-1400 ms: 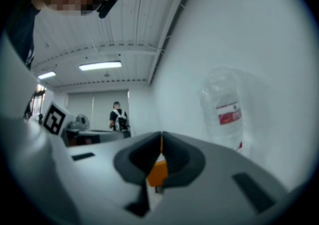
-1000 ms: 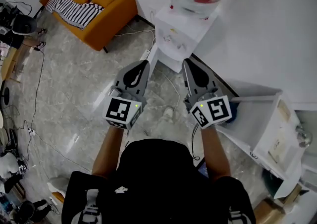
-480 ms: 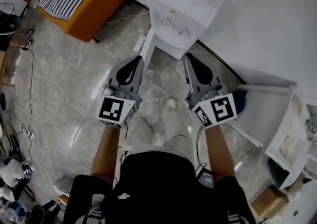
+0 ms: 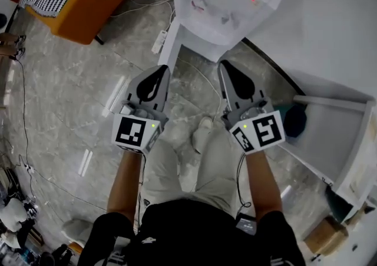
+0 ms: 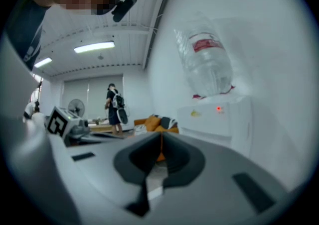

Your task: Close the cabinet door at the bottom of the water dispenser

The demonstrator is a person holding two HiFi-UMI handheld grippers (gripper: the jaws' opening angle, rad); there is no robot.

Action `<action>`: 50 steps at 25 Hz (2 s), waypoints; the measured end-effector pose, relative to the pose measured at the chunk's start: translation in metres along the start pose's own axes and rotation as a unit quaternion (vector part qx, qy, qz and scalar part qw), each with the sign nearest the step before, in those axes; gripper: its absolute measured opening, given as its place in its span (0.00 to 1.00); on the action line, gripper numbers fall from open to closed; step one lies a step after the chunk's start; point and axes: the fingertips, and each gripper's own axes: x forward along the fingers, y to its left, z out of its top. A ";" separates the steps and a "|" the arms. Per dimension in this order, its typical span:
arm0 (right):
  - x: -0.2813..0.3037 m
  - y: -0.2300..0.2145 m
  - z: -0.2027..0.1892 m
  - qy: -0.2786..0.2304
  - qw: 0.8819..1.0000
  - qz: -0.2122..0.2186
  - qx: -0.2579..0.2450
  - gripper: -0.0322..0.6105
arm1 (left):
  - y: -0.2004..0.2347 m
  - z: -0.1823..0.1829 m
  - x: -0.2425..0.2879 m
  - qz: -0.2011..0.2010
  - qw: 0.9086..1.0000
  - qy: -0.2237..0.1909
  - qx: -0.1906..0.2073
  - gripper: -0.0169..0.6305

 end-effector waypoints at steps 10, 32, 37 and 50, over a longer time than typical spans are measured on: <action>0.029 -0.030 -0.118 -0.011 1.000 0.005 -0.025 0.11 | 0.014 -0.116 0.037 -0.020 1.000 -0.023 0.003 0.04; 0.039 -0.027 -0.222 -0.041 0.996 -0.010 -0.084 0.11 | 0.055 -0.225 0.036 -0.013 0.997 -0.066 0.049 0.04; 0.038 -0.029 -0.234 -0.033 0.996 -0.016 -0.081 0.11 | 0.073 -0.251 0.034 -0.018 0.998 -0.050 0.034 0.04; 0.036 -0.022 -0.253 0.002 0.995 -0.021 -0.093 0.11 | 0.131 -0.355 0.034 -0.044 0.997 0.065 0.007 0.30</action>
